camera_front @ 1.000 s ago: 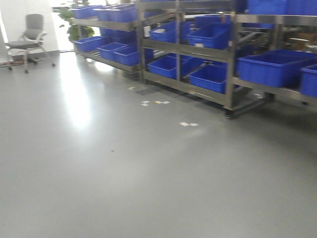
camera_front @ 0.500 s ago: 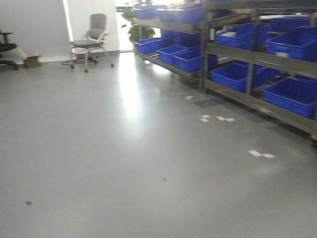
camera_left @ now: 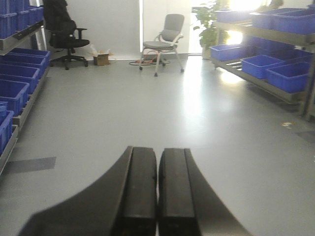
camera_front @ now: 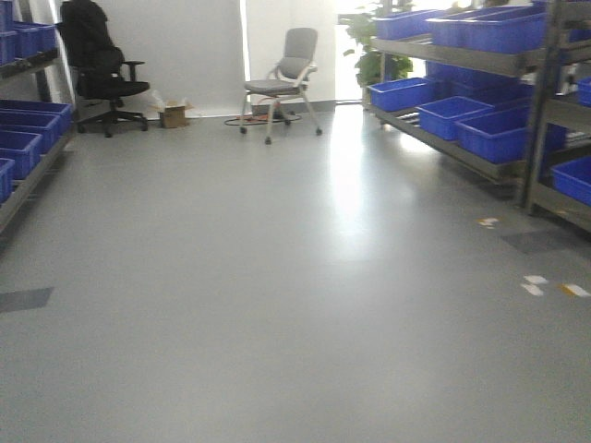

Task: Place yellow foam block on left shelf second layer
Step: 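Drive the base across the room toward the shelf rack of blue bins, then align the base in front of the shelf's second-layer blue bins, then extend the right gripper into the blue bin and release the cube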

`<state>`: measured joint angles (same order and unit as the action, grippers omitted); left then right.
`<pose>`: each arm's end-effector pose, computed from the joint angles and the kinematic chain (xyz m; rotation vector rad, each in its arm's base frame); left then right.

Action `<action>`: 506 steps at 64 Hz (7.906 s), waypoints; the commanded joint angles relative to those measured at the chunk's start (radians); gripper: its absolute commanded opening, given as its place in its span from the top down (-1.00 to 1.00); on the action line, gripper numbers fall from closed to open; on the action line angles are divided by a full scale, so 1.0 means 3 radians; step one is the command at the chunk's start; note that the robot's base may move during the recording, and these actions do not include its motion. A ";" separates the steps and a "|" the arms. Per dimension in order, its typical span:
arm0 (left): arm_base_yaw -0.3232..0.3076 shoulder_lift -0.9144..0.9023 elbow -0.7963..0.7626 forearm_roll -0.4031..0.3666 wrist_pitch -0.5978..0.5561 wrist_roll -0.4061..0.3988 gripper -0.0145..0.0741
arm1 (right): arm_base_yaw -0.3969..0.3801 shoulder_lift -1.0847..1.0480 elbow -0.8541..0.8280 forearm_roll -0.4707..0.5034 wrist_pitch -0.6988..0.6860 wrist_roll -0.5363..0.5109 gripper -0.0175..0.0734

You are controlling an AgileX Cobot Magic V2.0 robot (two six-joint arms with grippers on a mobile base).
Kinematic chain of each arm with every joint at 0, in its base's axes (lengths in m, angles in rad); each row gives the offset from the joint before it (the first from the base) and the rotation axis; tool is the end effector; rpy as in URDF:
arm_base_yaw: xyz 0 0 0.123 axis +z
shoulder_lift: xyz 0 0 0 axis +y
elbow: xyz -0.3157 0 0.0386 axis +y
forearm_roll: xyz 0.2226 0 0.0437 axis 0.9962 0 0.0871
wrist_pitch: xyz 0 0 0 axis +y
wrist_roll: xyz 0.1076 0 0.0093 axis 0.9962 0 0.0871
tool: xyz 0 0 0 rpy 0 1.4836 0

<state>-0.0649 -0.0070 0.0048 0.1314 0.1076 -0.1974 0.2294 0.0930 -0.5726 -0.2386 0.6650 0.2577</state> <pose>0.0146 0.0006 0.2016 -0.0125 1.5888 -0.0916 -0.0227 -0.0215 0.3231 -0.0217 1.6551 0.1056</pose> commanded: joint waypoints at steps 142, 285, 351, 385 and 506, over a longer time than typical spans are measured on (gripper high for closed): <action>0.0007 -0.0050 0.0092 -0.0024 -0.0286 -0.0013 0.36 | -0.0018 0.0052 -0.0085 -0.0061 -0.0286 -0.0023 0.03; 0.0007 -0.0050 0.0092 -0.0024 -0.0286 -0.0013 0.36 | -0.0018 0.0052 -0.0085 -0.0061 -0.0286 -0.0023 0.03; 0.0007 -0.0050 0.0092 -0.0024 -0.0286 -0.0013 0.36 | -0.0018 0.2631 -0.1506 0.0195 -0.0164 -0.0375 0.03; 0.0007 -0.0050 0.0092 -0.0024 -0.0286 -0.0013 0.36 | -0.0018 0.4797 -0.2387 0.0322 -0.0154 -0.0630 0.03; 0.0007 -0.0050 0.0092 -0.0024 -0.0286 -0.0013 0.36 | -0.0023 0.2186 -0.0074 0.0484 -0.1775 -0.0630 0.50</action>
<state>-0.0649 -0.0070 0.0048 0.1314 0.1076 -0.1974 0.2294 0.8409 -0.6092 -0.0971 0.2419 0.0750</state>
